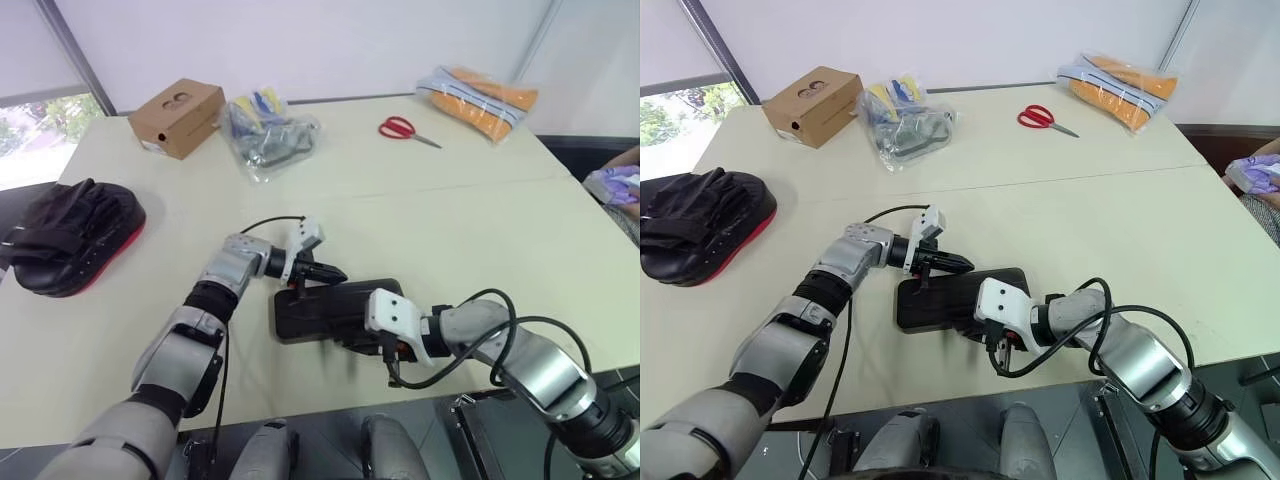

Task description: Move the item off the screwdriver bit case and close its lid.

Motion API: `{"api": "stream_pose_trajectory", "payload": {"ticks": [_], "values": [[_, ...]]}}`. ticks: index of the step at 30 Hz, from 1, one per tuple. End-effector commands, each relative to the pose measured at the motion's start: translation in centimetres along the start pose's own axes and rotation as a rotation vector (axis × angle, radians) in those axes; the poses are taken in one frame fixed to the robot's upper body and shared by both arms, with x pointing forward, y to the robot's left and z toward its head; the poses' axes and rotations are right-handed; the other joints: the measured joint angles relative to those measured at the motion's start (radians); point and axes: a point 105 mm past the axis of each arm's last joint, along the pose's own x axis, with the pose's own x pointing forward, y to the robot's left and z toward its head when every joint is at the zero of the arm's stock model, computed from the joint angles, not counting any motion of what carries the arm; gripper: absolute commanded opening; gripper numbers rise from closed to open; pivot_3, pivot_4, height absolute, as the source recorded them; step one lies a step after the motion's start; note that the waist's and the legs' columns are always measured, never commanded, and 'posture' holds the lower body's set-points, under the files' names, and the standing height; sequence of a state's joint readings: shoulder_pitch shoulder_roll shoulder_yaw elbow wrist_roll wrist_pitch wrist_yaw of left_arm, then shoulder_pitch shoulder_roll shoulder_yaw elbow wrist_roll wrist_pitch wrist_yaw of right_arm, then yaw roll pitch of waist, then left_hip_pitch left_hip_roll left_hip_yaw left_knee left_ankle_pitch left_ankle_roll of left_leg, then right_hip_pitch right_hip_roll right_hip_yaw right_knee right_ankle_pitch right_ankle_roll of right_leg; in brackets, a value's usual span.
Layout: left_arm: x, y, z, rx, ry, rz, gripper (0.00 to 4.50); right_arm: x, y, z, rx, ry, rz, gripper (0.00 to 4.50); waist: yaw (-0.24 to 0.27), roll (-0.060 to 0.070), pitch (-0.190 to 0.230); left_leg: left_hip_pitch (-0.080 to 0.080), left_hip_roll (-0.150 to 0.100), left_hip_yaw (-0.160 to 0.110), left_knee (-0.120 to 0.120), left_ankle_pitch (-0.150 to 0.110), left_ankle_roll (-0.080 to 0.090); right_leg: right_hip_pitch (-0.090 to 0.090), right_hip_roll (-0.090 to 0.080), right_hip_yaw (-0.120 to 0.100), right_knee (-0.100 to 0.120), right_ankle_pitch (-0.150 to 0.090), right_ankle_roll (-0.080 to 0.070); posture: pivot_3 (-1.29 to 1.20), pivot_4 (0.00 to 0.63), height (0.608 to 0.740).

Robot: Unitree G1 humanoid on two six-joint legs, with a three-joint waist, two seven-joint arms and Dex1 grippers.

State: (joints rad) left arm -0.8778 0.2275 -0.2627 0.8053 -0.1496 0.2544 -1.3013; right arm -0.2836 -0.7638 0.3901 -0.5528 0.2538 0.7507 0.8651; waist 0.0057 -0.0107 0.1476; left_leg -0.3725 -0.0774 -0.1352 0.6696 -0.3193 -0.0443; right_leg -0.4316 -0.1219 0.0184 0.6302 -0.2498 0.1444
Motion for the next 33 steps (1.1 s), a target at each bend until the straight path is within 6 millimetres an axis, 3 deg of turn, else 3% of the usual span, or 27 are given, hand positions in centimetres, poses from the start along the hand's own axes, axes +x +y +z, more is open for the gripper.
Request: {"api": "stream_pose_trajectory", "payload": {"ticks": [1, 15, 25, 33], "values": [[0.4, -0.3, 0.1, 0.037, 0.011, -0.015, 0.00, 0.1, -1.3, 0.1, -0.052, 0.004, -0.090, 0.08, 0.000, 0.000, 0.000, 0.000, 0.000, 0.000, 0.000, 0.000, 0.000, 0.000, 0.000, 0.000, 0.000, 0.000, 0.000, 0.00, 0.150, 0.740], [1.7, -1.5, -2.4, 0.016, 0.056, -0.072, 0.00, 0.6, -2.6, 0.2, -0.065, 0.009, -0.209, 0.08, -0.003, 0.000, -0.001, 0.002, 0.000, 0.000, 0.000, 0.000, 0.000, 0.001, 0.000, 0.000, 0.001, 0.000, 0.000, 0.00, 0.150, 0.740], [1.6, -1.8, -2.0, -0.004, 0.016, -0.068, 0.00, 0.3, -2.8, 1.0, -0.066, -0.012, -0.228, 0.08, -0.018, 0.000, -0.001, 0.002, 0.000, -0.001, 0.000, 0.000, 0.000, 0.002, 0.000, 0.000, 0.001, 0.000, 0.000, 0.00, 0.150, 0.740], [-2.0, -0.3, 2.4, -0.032, -0.131, 0.016, 0.00, -2.7, -0.1, 2.7, -0.069, -0.054, -0.091, 0.08, -0.017, 0.000, 0.000, 0.000, 0.000, -0.003, 0.000, 0.000, 0.000, 0.001, 0.000, -0.001, 0.000, 0.000, 0.000, 0.00, 0.150, 0.740]]}}
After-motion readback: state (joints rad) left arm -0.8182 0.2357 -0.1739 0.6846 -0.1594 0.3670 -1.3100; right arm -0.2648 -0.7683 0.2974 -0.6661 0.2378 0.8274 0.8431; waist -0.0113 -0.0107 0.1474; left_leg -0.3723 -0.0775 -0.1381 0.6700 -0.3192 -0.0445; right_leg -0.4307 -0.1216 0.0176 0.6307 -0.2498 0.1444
